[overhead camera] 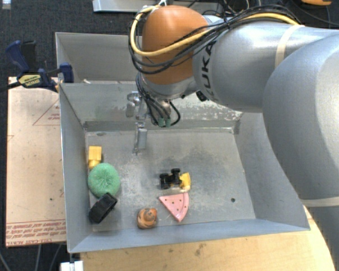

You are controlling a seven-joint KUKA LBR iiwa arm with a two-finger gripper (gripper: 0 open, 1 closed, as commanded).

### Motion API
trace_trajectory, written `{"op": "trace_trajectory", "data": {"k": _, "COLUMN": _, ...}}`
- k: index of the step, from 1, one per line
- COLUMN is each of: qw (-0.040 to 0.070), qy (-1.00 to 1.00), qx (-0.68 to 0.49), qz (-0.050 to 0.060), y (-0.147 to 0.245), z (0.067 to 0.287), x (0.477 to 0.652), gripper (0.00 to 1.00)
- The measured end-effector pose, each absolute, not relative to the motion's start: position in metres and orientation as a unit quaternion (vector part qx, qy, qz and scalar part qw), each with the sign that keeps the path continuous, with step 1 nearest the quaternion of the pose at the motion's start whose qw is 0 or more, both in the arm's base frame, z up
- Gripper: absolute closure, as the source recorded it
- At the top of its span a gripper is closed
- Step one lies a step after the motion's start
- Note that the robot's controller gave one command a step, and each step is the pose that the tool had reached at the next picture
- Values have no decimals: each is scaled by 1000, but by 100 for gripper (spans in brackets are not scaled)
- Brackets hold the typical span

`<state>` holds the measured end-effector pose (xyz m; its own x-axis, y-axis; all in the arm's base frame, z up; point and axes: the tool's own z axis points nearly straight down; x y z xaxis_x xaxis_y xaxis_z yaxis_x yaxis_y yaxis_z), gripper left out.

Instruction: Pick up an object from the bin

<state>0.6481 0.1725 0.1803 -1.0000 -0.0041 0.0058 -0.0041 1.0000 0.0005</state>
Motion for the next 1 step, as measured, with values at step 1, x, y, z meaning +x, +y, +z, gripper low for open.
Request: {"op": "trace_trajectory", "data": {"k": 1, "qw": -1, "qy": -1000, "qx": 1, "qz": -1, "y": 172, "z": 186, "x": 649, "gripper": 0}}
